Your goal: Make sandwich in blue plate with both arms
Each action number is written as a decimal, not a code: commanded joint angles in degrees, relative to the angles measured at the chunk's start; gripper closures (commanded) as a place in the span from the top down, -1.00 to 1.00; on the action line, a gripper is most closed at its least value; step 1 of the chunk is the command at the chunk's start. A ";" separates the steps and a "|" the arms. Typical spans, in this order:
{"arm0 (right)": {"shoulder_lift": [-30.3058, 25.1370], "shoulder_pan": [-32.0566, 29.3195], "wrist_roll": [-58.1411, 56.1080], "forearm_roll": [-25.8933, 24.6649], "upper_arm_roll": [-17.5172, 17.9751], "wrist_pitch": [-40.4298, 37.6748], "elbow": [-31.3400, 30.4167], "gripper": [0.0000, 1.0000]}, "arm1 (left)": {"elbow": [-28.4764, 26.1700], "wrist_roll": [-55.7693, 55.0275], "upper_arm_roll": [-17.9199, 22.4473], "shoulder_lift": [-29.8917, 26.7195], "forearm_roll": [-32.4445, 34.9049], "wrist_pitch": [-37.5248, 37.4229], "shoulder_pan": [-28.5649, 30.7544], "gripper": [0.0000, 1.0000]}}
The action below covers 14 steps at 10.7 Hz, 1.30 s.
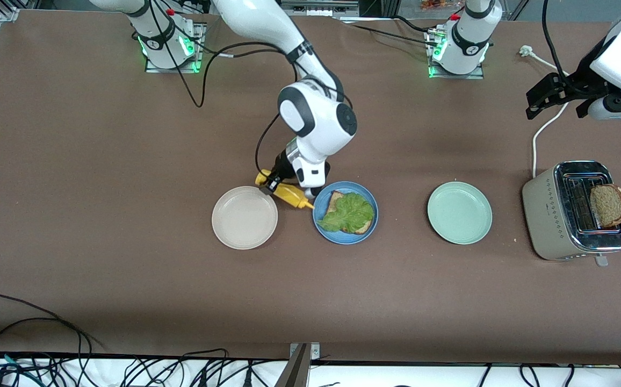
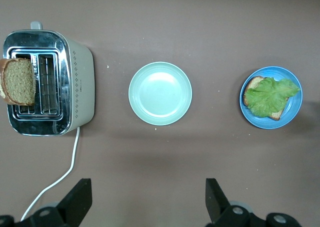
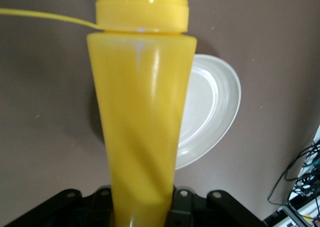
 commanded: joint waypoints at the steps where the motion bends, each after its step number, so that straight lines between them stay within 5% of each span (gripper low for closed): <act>1: 3.00 -2.52 -0.19 1.80 0.28 4.69 2.93 -1.00 | 0.11 -0.36 0.05 -0.36 0.93 -0.53 -0.18 1.00; 11: 4.16 -1.03 -1.59 0.14 0.10 0.75 5.13 -1.00 | 0.11 -0.28 -0.04 -0.36 1.01 -0.53 -0.18 1.00; 14: -3.27 -7.16 -5.28 11.09 0.71 8.27 -1.15 -1.00 | 0.11 -0.28 -0.04 -0.36 0.93 -0.53 -0.18 1.00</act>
